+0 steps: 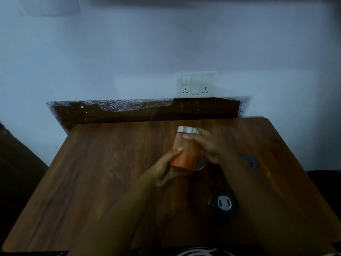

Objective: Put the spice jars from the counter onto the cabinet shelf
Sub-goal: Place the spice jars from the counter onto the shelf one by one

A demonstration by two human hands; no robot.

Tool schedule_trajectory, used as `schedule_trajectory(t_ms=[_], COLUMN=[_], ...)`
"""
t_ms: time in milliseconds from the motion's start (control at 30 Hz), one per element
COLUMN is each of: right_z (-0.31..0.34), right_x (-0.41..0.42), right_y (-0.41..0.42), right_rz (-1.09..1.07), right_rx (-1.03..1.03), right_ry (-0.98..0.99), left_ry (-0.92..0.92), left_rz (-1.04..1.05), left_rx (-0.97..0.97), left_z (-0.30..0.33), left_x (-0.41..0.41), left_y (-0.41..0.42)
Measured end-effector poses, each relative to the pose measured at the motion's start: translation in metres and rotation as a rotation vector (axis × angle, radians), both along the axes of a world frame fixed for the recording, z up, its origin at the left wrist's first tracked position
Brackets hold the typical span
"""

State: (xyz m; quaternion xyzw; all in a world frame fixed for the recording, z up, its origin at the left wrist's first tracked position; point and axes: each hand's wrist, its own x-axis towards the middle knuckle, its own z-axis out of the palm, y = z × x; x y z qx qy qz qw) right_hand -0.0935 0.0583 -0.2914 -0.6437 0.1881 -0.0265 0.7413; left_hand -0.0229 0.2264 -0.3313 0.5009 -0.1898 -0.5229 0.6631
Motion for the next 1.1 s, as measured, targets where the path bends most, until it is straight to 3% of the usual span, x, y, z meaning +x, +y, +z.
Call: schedule_trajectory(t_ms=[133,200,267,367,400,467,567,600,767,833,967,1100], right_z=[0.0,0.001,0.008,0.021,0.023,0.025,0.025,0.025,0.033,0.033,0.026,0.027], right_x=[0.015,0.02,0.022,0.021,0.021,0.027,0.036,0.037,0.034,0.034,0.038,0.034], right_y=[0.005,0.006,0.006,0.006,0.005,0.006,0.009,0.01,0.0,0.0,0.005,-0.002], right_rz=[-0.182,-0.182,-0.144,-0.031,-0.026,-0.111,-0.256,-0.262,-0.089,-0.077,-0.194,-0.144], right_rx=[-0.246,-0.281,-0.264,-0.095,-0.072,-0.147,-0.313,-0.335,-0.093,-0.108,-0.263,-0.006], right_ry=[0.084,0.089,0.067,-0.029,-0.05,-0.038,0.055,0.067,-0.032,-0.047,-0.03,-0.065], left_ry=[-0.729,-0.794,-0.584,-0.055,-0.006,-0.124,-0.518,-0.545,-0.036,-0.07,-0.428,-0.313], left_rz=[0.204,0.243,0.209,0.103,0.102,0.165,0.247,0.242,0.135,0.105,0.104,0.213], left_rx=[0.226,0.242,0.212,0.008,-0.021,0.002,0.139,0.158,-0.023,-0.022,0.126,0.055], left_z=[0.002,0.0,0.004,0.013,0.015,0.018,0.016,0.015,0.026,0.029,0.029,0.034], left_x=[-0.002,0.0,0.008,0.019,0.021,0.019,0.018,0.019,0.026,0.024,0.023,0.02], left_y=[-0.012,-0.015,-0.013,-0.007,-0.007,-0.012,-0.019,-0.019,-0.01,-0.01,-0.013,-0.012])
